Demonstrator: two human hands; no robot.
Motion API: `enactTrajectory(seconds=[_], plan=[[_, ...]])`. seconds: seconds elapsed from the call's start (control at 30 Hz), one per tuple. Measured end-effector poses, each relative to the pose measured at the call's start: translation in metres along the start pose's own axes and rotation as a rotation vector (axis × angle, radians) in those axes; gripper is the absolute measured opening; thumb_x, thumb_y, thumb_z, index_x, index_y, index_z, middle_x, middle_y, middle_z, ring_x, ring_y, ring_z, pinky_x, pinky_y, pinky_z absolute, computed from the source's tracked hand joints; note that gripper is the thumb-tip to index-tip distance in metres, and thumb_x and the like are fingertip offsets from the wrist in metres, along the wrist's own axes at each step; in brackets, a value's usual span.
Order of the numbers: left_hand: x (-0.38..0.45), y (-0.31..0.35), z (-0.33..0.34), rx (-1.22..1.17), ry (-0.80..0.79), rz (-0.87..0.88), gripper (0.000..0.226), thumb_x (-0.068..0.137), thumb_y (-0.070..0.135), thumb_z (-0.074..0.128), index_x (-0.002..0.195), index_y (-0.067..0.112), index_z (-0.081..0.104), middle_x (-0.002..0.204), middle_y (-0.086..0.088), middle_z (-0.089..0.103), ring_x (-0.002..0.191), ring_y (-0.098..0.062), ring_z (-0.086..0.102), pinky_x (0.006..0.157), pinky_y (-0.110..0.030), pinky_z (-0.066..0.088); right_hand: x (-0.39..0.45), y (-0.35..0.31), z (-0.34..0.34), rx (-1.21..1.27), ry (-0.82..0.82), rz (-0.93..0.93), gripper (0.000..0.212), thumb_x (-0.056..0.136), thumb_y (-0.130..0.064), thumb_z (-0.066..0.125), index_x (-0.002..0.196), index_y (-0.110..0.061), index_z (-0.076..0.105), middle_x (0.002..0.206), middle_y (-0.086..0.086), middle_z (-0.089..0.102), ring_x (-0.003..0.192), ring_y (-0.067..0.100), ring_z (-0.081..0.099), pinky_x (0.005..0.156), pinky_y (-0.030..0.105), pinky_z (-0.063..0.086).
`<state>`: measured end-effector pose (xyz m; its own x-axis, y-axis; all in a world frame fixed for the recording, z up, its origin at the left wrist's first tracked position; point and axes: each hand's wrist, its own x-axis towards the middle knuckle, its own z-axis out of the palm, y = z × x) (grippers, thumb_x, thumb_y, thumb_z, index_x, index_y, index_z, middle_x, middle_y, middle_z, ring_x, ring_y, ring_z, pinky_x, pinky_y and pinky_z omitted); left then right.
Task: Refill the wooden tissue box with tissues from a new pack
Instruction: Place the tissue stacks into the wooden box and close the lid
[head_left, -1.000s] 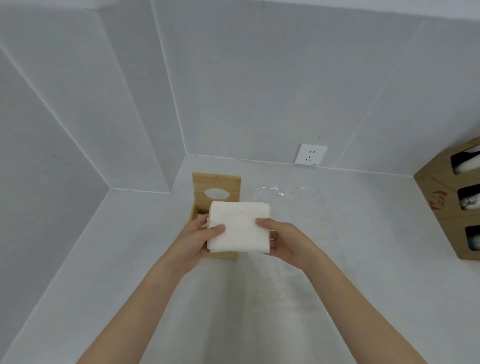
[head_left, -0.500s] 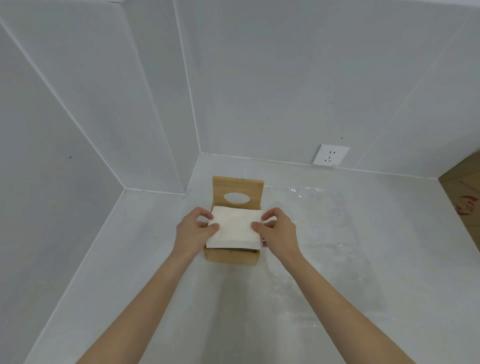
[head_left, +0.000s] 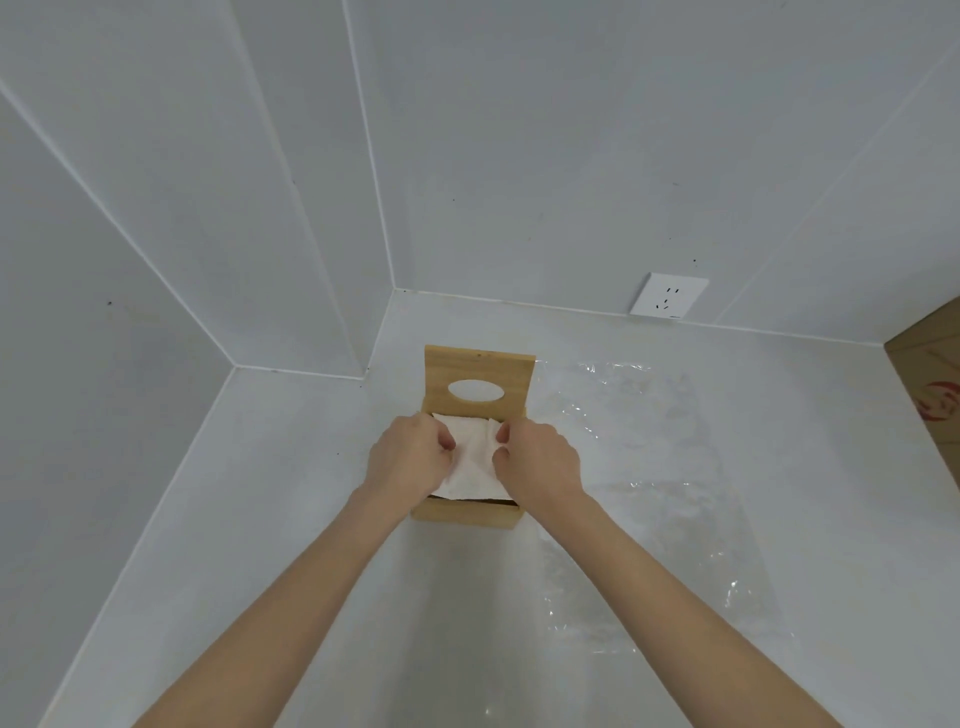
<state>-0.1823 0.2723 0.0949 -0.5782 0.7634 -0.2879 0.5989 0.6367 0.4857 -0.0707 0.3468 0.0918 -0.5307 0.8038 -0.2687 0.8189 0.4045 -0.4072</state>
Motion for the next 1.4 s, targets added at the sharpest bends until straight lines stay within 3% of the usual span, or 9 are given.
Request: enactTrajectory(seconds=[0.37, 0.43, 0.53, 0.6, 0.87, 1.0, 1.13, 1.27, 1.4], plan=[[0.003, -0.018, 0.028, 0.349, 0.137, 0.167, 0.031, 0.089, 0.016, 0.046, 0.109, 0.029, 0.065, 0.087, -0.003, 0.068, 0.105, -0.020, 0.046, 0.074, -0.027, 0.029, -0.002, 0.012, 0.031, -0.263, 0.085, -0.167, 0.036, 0.080, 0.003, 0.043, 0.116, -0.003, 0.045, 0.099, 0.010, 0.066, 0.106, 0.026, 0.046, 0.058, 0.031, 0.031], [0.004, -0.018, 0.030, 0.391, 0.157, 0.181, 0.032, 0.086, 0.015, 0.046, 0.106, 0.029, 0.067, 0.084, -0.002, 0.068, 0.103, -0.021, 0.046, 0.073, -0.028, 0.025, -0.002, 0.008, 0.028, -0.260, 0.162, -0.184, 0.027, 0.074, 0.000, 0.054, 0.100, -0.005, 0.053, 0.086, 0.009, 0.069, 0.095, 0.025, 0.053, 0.053, 0.028, 0.029], [0.004, -0.016, 0.030, 0.480, 0.156, 0.211, 0.028, 0.083, 0.014, 0.045, 0.100, 0.024, 0.066, 0.085, -0.001, 0.069, 0.101, -0.022, 0.042, 0.072, -0.030, 0.019, -0.006, -0.008, 0.019, -0.399, 0.266, -0.200, 0.035, 0.025, -0.013, 0.081, 0.050, -0.014, 0.056, 0.034, -0.003, 0.052, 0.045, 0.014, 0.055, 0.037, 0.016, 0.018], [0.001, -0.016, 0.032, 0.557, 0.145, 0.244, 0.024, 0.084, 0.017, 0.045, 0.101, 0.022, 0.061, 0.092, -0.001, 0.066, 0.103, -0.024, 0.040, 0.076, -0.033, 0.022, -0.006, -0.010, 0.017, -0.419, 0.277, -0.185, 0.041, 0.014, -0.019, 0.082, 0.041, -0.019, 0.052, 0.027, -0.007, 0.044, 0.035, 0.010, 0.049, 0.031, 0.013, 0.019], [-0.001, -0.022, 0.029, 0.418, 0.290, 0.215, 0.021, 0.078, 0.026, 0.061, 0.096, 0.020, 0.069, 0.121, -0.007, 0.049, 0.122, -0.032, 0.035, 0.094, -0.039, 0.030, -0.005, 0.011, 0.017, -0.359, 0.450, -0.225, 0.029, 0.037, -0.003, 0.078, 0.056, -0.014, 0.060, 0.072, 0.003, 0.067, 0.067, 0.025, 0.064, 0.049, 0.024, 0.047], [0.007, -0.026, 0.028, 0.365, 0.228, 0.157, 0.041, 0.073, 0.037, 0.068, 0.112, 0.027, 0.060, 0.149, -0.012, 0.023, 0.137, -0.032, 0.012, 0.103, -0.041, 0.019, -0.002, 0.016, 0.023, -0.282, 0.468, -0.214, 0.022, 0.046, -0.004, 0.081, 0.056, -0.019, 0.068, 0.078, 0.005, 0.069, 0.078, 0.030, 0.067, 0.062, 0.028, 0.051], [0.013, -0.031, 0.032, 0.410, 0.108, 0.099, 0.055, 0.076, 0.049, 0.061, 0.126, 0.031, 0.047, 0.154, -0.014, 0.007, 0.141, -0.033, 0.000, 0.111, -0.047, 0.014, -0.004, 0.016, 0.029, -0.375, 0.391, -0.116, 0.014, 0.054, -0.024, 0.081, 0.065, -0.025, 0.073, 0.071, 0.001, 0.064, 0.072, 0.024, 0.063, 0.060, 0.028, 0.049], [0.017, -0.031, 0.030, 0.436, 0.040, 0.090, 0.058, 0.077, 0.052, 0.058, 0.130, 0.031, 0.045, 0.155, -0.014, 0.003, 0.141, -0.032, -0.005, 0.113, -0.050, 0.009, 0.005, 0.022, 0.034, -0.399, 0.144, -0.084, 0.030, 0.087, -0.032, 0.050, 0.112, -0.018, 0.060, 0.118, 0.010, 0.054, 0.120, 0.029, 0.040, 0.098, 0.044, 0.032], [0.020, -0.030, 0.025, 0.445, -0.025, 0.082, 0.062, 0.072, 0.049, 0.064, 0.128, 0.030, 0.046, 0.156, -0.013, 0.001, 0.142, -0.032, -0.009, 0.113, -0.052, 0.005, 0.011, 0.026, 0.037, -0.439, 0.054, -0.098, 0.033, 0.093, -0.030, 0.040, 0.119, -0.017, 0.054, 0.127, 0.010, 0.048, 0.129, 0.030, 0.029, 0.110, 0.051, 0.016]])
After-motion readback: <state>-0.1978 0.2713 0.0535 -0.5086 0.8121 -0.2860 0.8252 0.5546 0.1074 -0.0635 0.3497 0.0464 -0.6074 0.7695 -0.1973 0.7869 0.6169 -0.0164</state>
